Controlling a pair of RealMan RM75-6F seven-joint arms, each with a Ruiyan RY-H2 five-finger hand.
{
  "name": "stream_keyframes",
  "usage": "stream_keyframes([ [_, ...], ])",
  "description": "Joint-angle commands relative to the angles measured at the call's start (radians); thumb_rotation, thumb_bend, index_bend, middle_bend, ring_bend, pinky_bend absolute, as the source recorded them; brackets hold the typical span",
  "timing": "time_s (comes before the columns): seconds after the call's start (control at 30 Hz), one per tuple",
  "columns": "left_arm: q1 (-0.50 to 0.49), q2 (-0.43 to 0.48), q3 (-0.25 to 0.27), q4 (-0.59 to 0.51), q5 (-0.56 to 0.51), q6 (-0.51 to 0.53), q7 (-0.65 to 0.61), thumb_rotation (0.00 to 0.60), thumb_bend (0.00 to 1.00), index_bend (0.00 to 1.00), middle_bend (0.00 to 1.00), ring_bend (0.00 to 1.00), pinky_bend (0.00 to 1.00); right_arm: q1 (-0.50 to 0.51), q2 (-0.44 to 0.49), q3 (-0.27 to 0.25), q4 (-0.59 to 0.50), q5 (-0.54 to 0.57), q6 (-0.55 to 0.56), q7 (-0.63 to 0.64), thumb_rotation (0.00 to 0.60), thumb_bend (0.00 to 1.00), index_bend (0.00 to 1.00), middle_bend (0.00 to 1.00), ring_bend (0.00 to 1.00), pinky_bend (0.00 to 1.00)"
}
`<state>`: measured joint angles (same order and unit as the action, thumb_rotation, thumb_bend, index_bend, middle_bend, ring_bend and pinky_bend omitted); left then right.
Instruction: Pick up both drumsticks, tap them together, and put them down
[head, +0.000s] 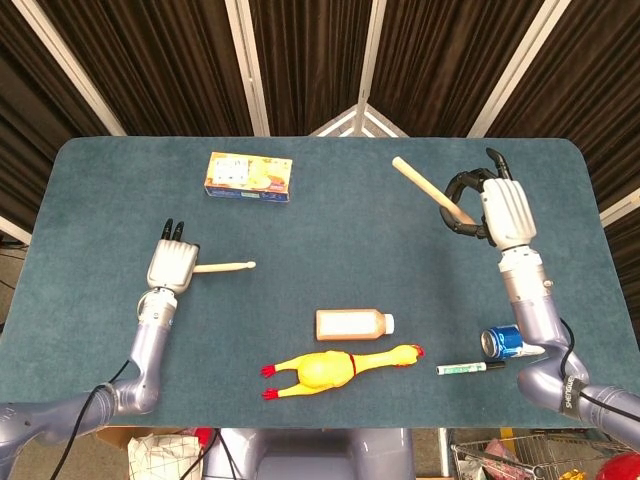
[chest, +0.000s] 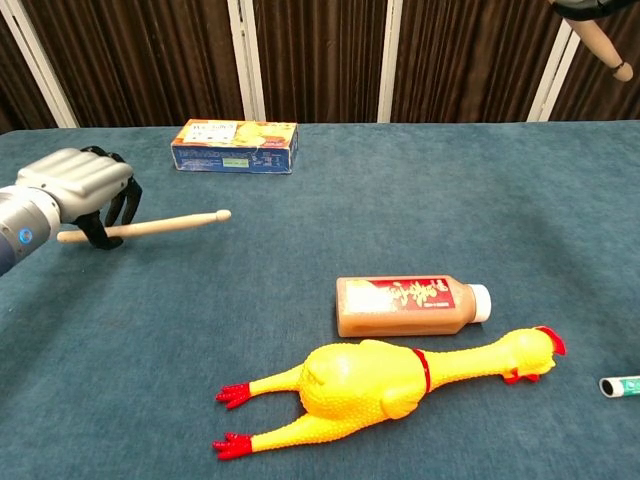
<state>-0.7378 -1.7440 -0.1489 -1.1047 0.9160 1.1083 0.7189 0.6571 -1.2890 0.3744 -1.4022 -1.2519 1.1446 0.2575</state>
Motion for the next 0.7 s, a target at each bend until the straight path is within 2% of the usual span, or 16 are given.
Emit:
stream_keyframes([
  [0.03, 0.012, 0.053, -0.019, -0.063, 0.048, 0.003, -0.093, 0.6, 0.49, 0.62, 0.58, 0.09, 0.0, 0.001, 0.0, -0.005, -0.013, -0.002, 0.001, -0.021, 0.6, 0.46, 0.66, 0.61, 0.39, 0.07],
  [0.2, 0.015, 0.13, -0.065, -0.189, 0.062, -0.003, -0.168, 0.6, 0.49, 0.62, 0.58, 0.09, 0.0, 0.013, -0.01, -0.005, -0.014, 0.003, -0.008, -0.042, 0.6, 0.46, 0.66, 0.62, 0.39, 0.07],
  [0.4, 0.0, 0.232, -0.124, -0.392, 0.036, 0.009, -0.137, 0.6, 0.49, 0.62, 0.58, 0.09, 0.0, 0.041, -0.03, 0.007, -0.029, 0.027, -0.036, -0.062, 0.6, 0.46, 0.66, 0.62, 0.4, 0.07],
  [0.57, -0.015, 0.268, -0.168, -0.516, -0.007, 0.005, -0.143, 0.6, 0.49, 0.62, 0.58, 0.09, 0.0, 0.071, -0.058, 0.022, -0.049, 0.065, -0.066, -0.087, 0.6, 0.46, 0.66, 0.62, 0.4, 0.07],
  [0.7, -0.027, 0.267, -0.182, -0.583, -0.023, -0.008, -0.173, 0.6, 0.49, 0.62, 0.58, 0.09, 0.0, 0.112, -0.096, 0.037, -0.051, 0.1, -0.095, -0.122, 0.6, 0.46, 0.66, 0.62, 0.4, 0.07],
])
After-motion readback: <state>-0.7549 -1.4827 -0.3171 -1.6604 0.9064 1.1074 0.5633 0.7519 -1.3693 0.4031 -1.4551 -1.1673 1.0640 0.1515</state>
